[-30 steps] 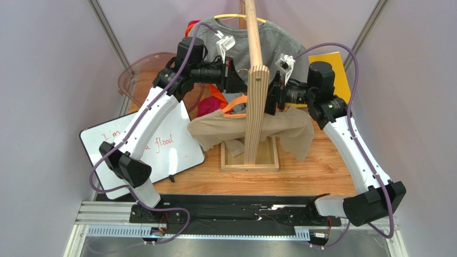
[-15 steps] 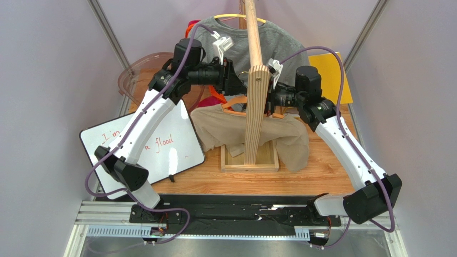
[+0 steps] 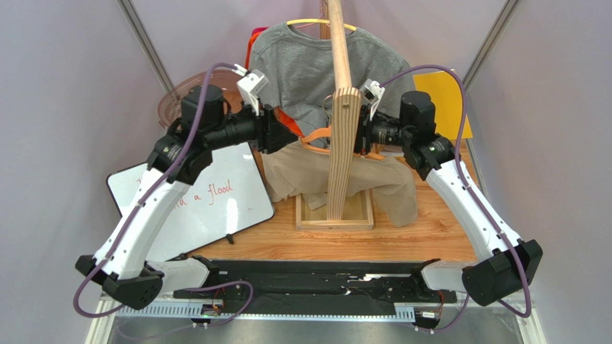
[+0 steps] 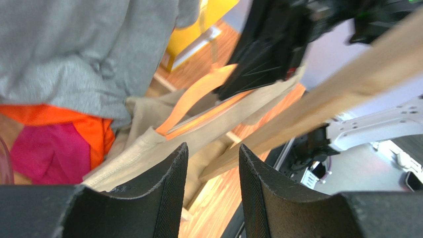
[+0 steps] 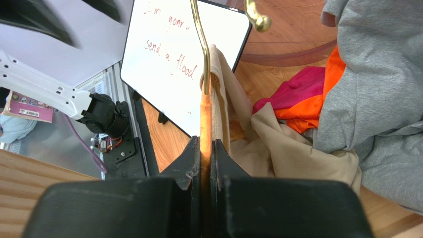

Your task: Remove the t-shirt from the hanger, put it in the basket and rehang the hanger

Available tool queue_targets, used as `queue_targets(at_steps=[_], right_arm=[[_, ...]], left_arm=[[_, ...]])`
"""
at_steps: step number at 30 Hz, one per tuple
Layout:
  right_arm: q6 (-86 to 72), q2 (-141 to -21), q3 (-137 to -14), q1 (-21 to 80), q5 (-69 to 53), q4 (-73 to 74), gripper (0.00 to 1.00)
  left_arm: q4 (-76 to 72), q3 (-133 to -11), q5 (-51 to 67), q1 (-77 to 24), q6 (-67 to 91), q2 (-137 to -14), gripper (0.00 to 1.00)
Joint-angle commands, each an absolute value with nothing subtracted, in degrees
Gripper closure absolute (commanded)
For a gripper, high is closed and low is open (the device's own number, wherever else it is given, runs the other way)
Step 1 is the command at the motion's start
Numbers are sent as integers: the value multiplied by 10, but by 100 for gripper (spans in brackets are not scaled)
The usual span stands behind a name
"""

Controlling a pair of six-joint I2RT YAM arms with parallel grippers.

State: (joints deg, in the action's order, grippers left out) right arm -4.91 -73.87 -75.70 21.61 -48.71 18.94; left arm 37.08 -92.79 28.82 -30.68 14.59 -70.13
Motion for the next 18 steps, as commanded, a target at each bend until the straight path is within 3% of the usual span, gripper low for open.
queue_targets(at_steps=[1,10,18], right_arm=[[-62,-715,-764,213,-506,148,100],[-63,-708,-765,214,-512,148,100],[-65,-707,-764,214,-519,145,100]], left_arm=[[384,-900,237,-304,138,-741,53],[387,-907,205,-306,178,-773,66],[381,-911,214,-308,185,-785,63]])
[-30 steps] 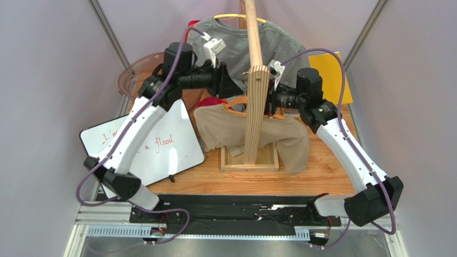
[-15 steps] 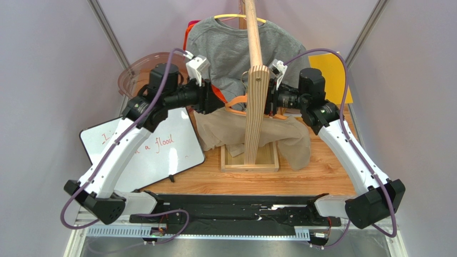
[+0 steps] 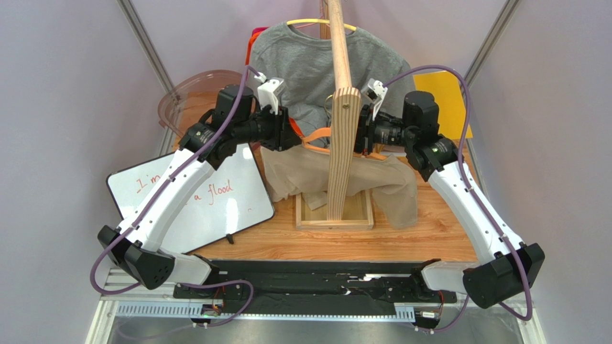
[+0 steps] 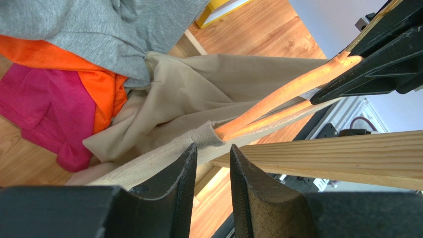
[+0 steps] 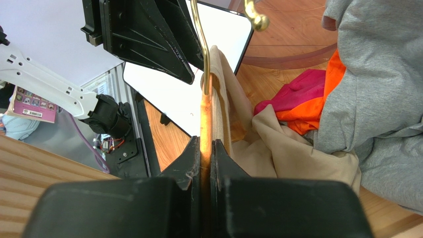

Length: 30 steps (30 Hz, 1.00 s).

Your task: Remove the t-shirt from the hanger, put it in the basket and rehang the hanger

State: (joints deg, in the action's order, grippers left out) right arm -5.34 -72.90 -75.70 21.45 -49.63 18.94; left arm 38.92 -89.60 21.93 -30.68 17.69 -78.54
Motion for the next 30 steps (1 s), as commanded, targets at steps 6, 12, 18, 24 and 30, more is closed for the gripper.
queue_targets(at_steps=[6,12,18,24,30], right_arm=[[-69,-706,-765,214,-519,144,100],[-74,-703,-765,226,-506,144,100],[-71,-704,-765,236,-498,144,100],[-70,-704,-767,240,-496,145,100],[-71,-701,-769,244,-494,142,100]], left_arm=[[385,-926,187,-316,195,-801,64],[390,-936,88,-337,228,-812,67],[385,-934,21,-352,270,-812,64],[386,-941,-22,-370,289,-818,58],[400,-957,-50,-381,301,-838,68]])
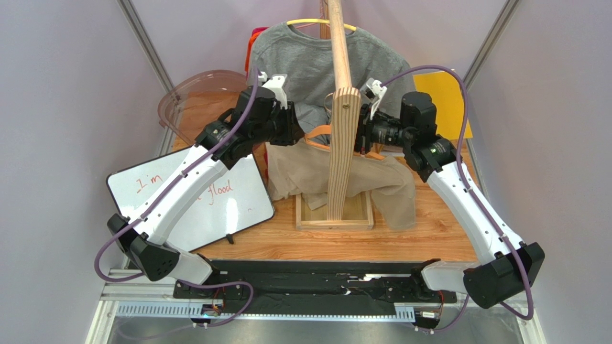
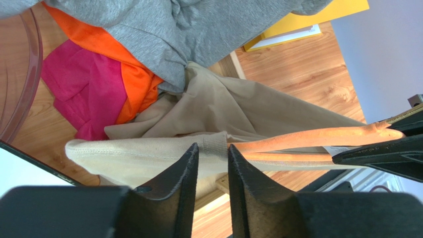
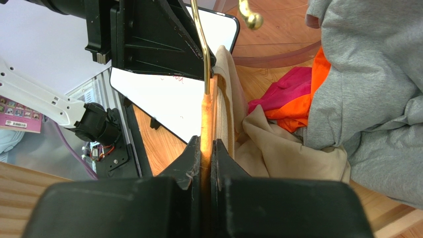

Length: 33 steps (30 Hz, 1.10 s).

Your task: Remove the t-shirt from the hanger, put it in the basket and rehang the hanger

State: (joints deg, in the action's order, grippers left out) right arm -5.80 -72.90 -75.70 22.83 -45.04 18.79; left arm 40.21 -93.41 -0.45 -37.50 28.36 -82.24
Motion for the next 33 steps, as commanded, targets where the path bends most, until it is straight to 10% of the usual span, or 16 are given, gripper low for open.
queue_targets(at_steps=[1,7,28,33], right_arm=[[-71,-702,-769,245,-495,141,100],[-64,-697,-761,246,-486,140,100],[-54,-696,-775,258,-382,180,100],[-96,-687,-787,253,-353,188,100]], left_arm=[[395,-957,-52,-382,301,-839,71],[388,-959,-37,-384,291,-836,100],[407,-964,-41,-465,241,-744,100],[380,-845,-142,-465,265,-679,56]])
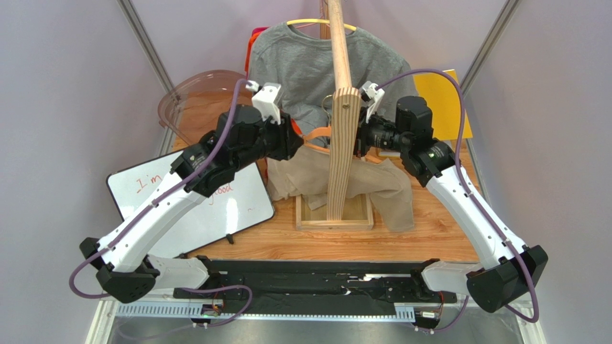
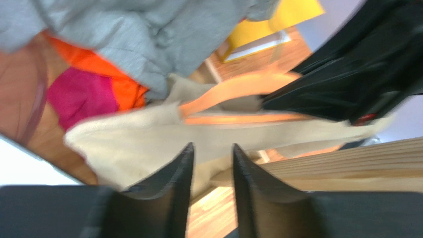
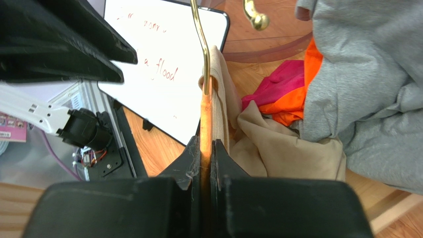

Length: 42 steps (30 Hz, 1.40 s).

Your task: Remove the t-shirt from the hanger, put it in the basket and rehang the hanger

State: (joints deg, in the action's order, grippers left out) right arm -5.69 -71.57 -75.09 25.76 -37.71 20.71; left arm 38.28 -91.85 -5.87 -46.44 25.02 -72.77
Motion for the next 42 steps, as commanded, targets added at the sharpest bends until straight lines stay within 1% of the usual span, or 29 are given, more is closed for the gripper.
queue_targets(at_steps=[1,2,7,8,10,11,12,14,17,21,25,27,30,31,33,35,36,37,40,42], right_arm=[[-113,-687,-787,253,-363,181,100],[-120,-687,-788,253,-373,178,100],[-161,-688,-800,251,-371,178,100],[-170,-686,-798,250,-377,176,100],[-178,-683,-792,250,-382,157,100],[-180,-682,-790,249,-387,154,100],[-182,-682,-790,249,-388,153,100],[-182,-682,-788,249,-395,149,100],[-179,-681,-783,250,-402,144,100],[-178,-679,-779,250,-417,140,100],[-180,-677,-778,250,-425,139,100],[-182,-673,-776,250,-429,135,100],[-187,-670,-778,248,-425,135,100],[-189,-668,-779,246,-423,135,100],[-192,-666,-779,247,-425,133,100],[-195,-664,-779,244,-429,129,100],[-197,-664,-778,244,-434,125,100],[-199,-664,-777,243,-443,122,100],[-207,-664,-771,244,-453,111,100],[-214,-665,-767,244,-457,103,100]], left_arm=[[367,-828,-137,-464,271,-661,52],[356,-814,-129,-463,287,-655,47],[297,-739,-73,-432,358,-621,37],[284,-725,-42,-425,371,-618,33],[243,-693,-5,-405,415,-618,32],[236,-686,-4,-400,438,-620,32],[236,-679,-5,-389,480,-621,34],[229,-673,-4,-380,511,-627,40],[183,-667,-5,-375,533,-623,41],[138,-669,-6,-375,519,-630,41],[155,-683,-31,-375,517,-662,35],[164,-689,-37,-375,521,-671,35],[181,-687,-49,-376,528,-674,40],[181,-683,-54,-375,531,-669,47],[178,-665,-62,-376,534,-650,52],[174,-650,-84,-375,541,-639,52],[170,-648,-90,-375,536,-635,50],[169,-649,-94,-374,535,-635,46],[165,-669,-78,-375,526,-653,41],[166,-685,-68,-375,523,-670,40]])
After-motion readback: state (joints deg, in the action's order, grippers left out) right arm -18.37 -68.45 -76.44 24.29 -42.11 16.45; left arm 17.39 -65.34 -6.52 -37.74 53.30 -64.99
